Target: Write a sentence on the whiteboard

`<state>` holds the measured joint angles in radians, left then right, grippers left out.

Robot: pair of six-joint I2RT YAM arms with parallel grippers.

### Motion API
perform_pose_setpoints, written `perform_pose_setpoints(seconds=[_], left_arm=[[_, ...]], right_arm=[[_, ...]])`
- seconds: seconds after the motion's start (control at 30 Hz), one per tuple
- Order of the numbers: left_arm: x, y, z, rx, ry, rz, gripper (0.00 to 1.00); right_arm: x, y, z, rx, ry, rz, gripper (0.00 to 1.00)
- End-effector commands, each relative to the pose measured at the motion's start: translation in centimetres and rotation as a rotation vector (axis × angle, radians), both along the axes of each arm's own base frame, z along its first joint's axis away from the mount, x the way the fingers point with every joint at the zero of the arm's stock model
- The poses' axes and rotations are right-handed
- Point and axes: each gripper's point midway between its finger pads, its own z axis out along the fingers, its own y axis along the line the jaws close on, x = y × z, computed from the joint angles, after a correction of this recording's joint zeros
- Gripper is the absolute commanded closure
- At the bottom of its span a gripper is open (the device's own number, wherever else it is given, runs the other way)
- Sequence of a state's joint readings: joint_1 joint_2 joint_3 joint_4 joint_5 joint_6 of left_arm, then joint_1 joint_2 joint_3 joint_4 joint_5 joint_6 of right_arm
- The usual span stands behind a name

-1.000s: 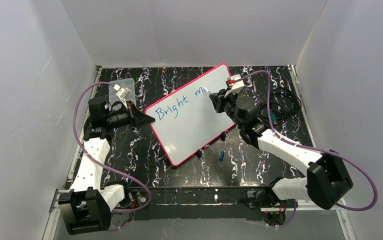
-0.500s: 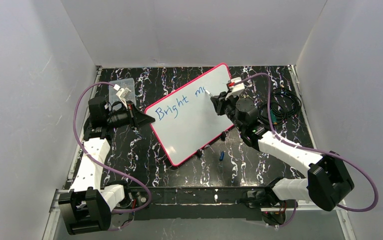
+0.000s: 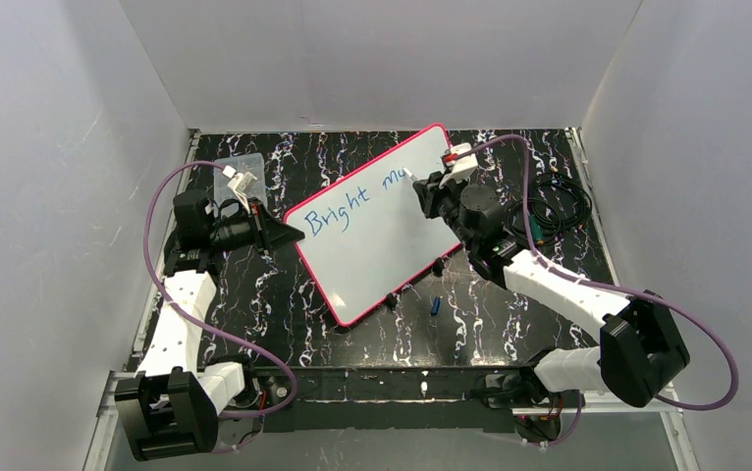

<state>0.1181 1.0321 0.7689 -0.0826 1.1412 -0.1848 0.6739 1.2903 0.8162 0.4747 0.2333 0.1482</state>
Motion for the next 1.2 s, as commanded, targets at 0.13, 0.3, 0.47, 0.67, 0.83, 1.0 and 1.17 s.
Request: perform_pose_setpoints(seconds=[0.13,0.3,0.47,0.67,0.83,1.0,1.17], left_arm=[[-0.3,-0.1,1.9,0.012,-0.122,-0.027,1.0],[-0.3,-0.1,1.8,0.012,-0.123,-0.027,1.0],[-0.3,-0.1,1.8,0.012,-0.122,-0.027,1.0],[-0.3,-0.1,1.9,0.013,-0.124,-0.027,1.0],[-0.3,-0.1,1.8,0.012,-0.123,-0.027,1.0],[-0.3,-0.1,1.8,0.012,-0.123,-0.028,1.0],[-0.3,-0.1,1.8,0.012,-0.124,-0.028,1.0]], right_arm=[[-0.4,1.7,0.9,0.015,-0.027,0.096,0.99],[-1.2,1.3,0.5,0.022,-0.026,0.104,0.99],[-1.3,-0.3,2.1,0.053,-0.06,0.035,0.99],[-0.6,-1.4,2.8,0.046,-0.076,-0.036,0.99],[0.1,-0.7,2.4,0.027,-0.069,-0.025,0.99],[0.6,-0.3,2.3,0.02,-0.07,-0.024,0.99],[0.9,-0.4,2.2,0.019,-0.071,-0.038,0.99]])
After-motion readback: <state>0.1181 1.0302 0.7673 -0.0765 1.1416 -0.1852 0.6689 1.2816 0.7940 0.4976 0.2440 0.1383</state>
